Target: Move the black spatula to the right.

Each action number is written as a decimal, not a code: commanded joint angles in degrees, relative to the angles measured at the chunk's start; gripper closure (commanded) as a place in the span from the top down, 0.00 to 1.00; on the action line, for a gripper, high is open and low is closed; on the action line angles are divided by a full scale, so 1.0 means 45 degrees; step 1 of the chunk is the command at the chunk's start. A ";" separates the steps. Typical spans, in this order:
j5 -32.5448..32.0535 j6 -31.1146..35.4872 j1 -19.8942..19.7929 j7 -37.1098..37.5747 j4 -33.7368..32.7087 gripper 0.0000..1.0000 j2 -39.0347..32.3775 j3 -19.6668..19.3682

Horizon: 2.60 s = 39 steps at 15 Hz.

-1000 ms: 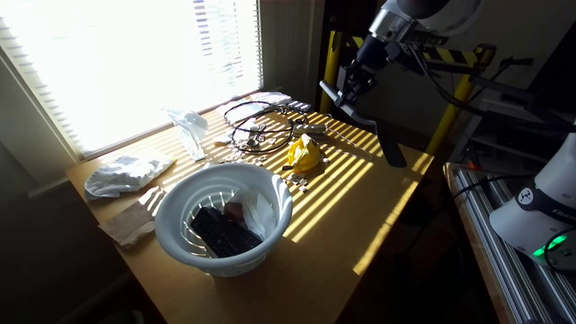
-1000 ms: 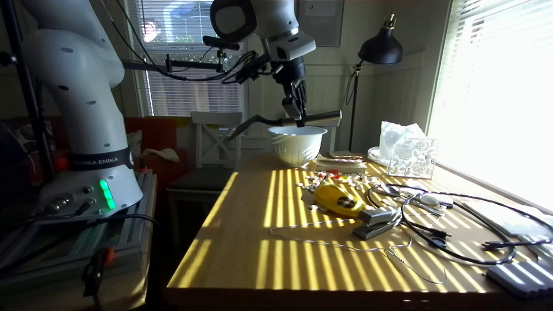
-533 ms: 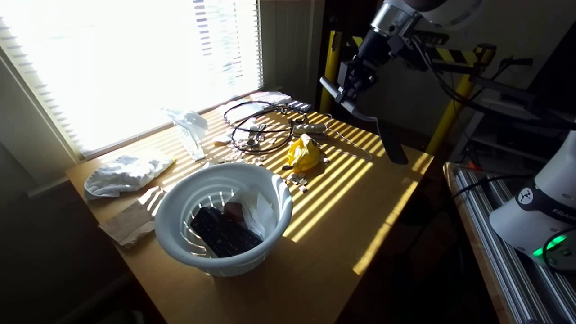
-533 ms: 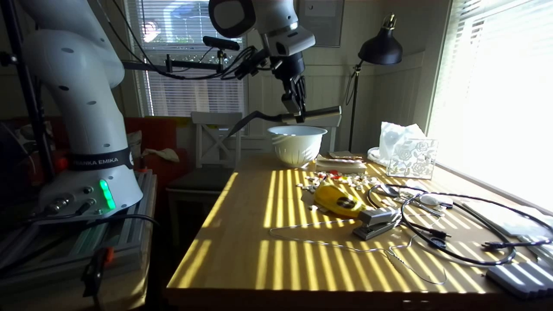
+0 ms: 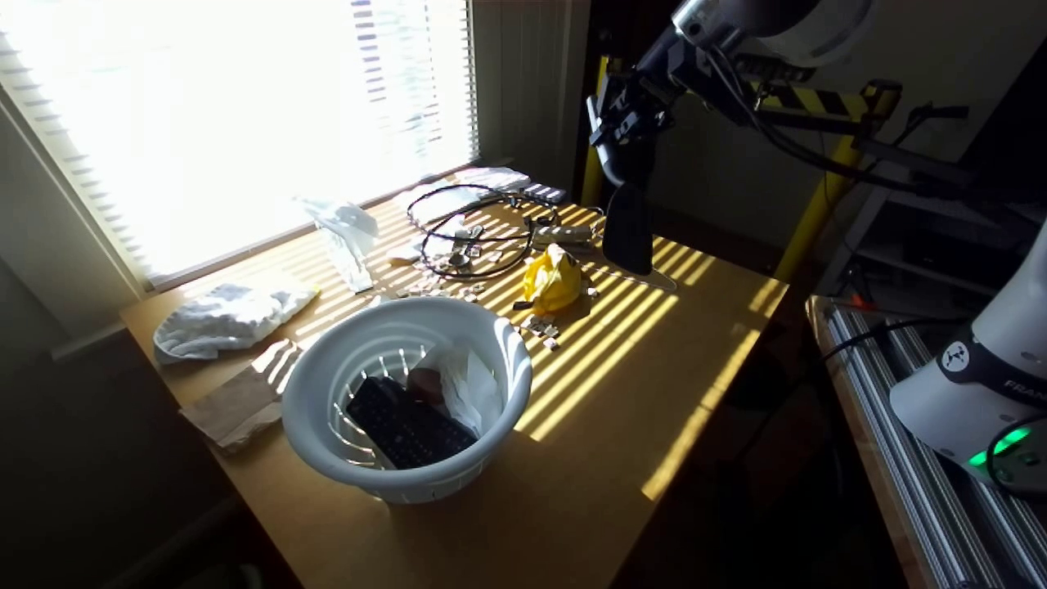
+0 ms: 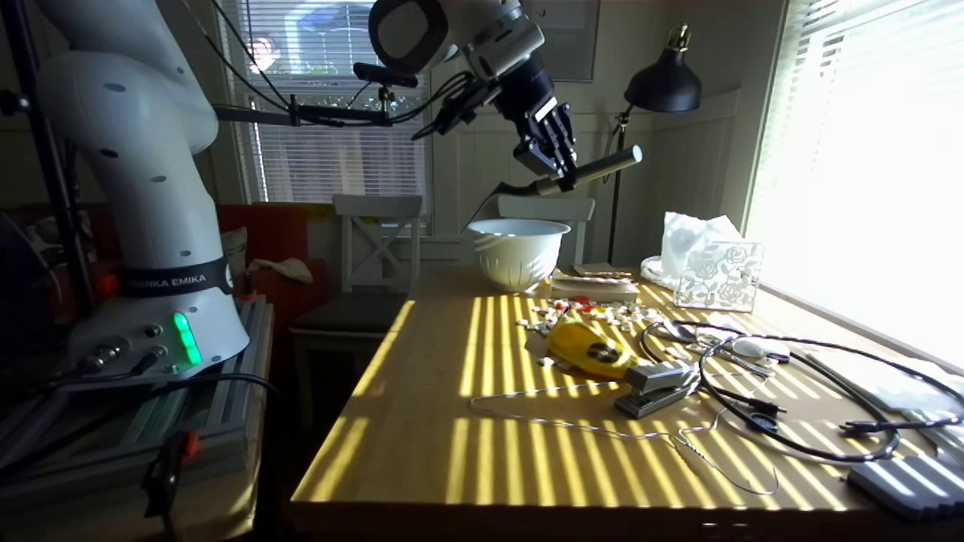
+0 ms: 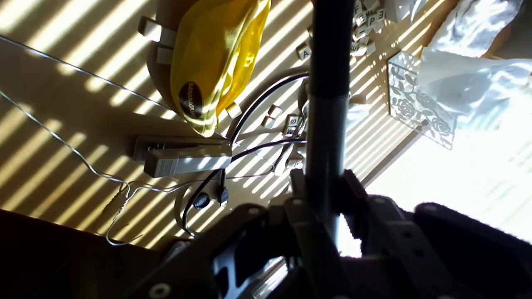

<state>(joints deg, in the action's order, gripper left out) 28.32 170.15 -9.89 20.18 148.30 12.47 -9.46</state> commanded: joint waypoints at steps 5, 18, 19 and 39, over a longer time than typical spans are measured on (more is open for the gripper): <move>-0.7004 0.3381 -0.6224 0.4871 0.0052 0.06 -0.2318 0.2780; -1.5779 -0.3989 -1.5837 1.4959 -0.1089 0.06 0.3166 1.1756; -1.6151 -0.4663 -1.6302 1.5935 -0.1266 0.06 0.3247 1.2849; -2.2973 -1.6134 -1.6281 2.2483 -0.2798 0.24 -0.1421 1.6583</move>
<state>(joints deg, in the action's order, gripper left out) -71.64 102.48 -92.61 120.09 135.86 11.60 73.11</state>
